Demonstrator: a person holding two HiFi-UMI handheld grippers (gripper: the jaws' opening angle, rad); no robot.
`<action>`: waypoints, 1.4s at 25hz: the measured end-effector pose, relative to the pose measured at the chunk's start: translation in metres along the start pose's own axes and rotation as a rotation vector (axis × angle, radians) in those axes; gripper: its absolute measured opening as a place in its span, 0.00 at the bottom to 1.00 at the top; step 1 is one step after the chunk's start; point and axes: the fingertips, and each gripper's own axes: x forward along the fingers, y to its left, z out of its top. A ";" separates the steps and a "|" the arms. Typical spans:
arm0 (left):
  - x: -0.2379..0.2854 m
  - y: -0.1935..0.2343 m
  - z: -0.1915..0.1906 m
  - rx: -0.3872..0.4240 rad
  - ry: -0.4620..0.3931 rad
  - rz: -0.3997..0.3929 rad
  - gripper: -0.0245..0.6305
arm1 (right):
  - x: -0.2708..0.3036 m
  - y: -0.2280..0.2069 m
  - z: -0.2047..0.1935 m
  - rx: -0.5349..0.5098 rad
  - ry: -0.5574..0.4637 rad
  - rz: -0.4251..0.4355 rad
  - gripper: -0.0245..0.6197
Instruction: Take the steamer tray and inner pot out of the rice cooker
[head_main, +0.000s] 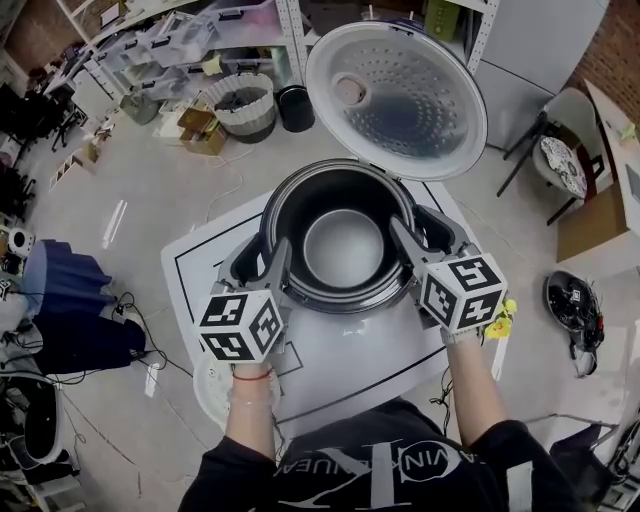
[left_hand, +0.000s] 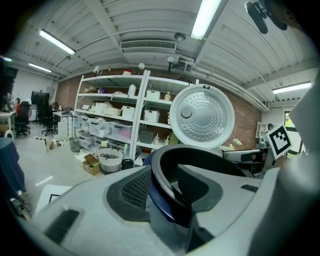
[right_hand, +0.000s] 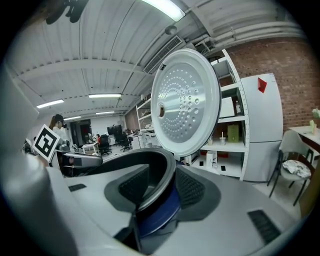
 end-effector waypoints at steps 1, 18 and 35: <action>0.000 0.000 0.000 0.001 -0.001 0.000 0.26 | 0.002 0.000 -0.001 0.000 0.006 -0.001 0.28; 0.005 0.004 -0.002 -0.018 -0.005 0.077 0.19 | 0.013 -0.005 -0.009 -0.001 0.047 -0.012 0.24; -0.008 -0.002 0.031 -0.161 -0.151 0.095 0.15 | 0.006 -0.008 0.020 0.123 -0.059 0.019 0.19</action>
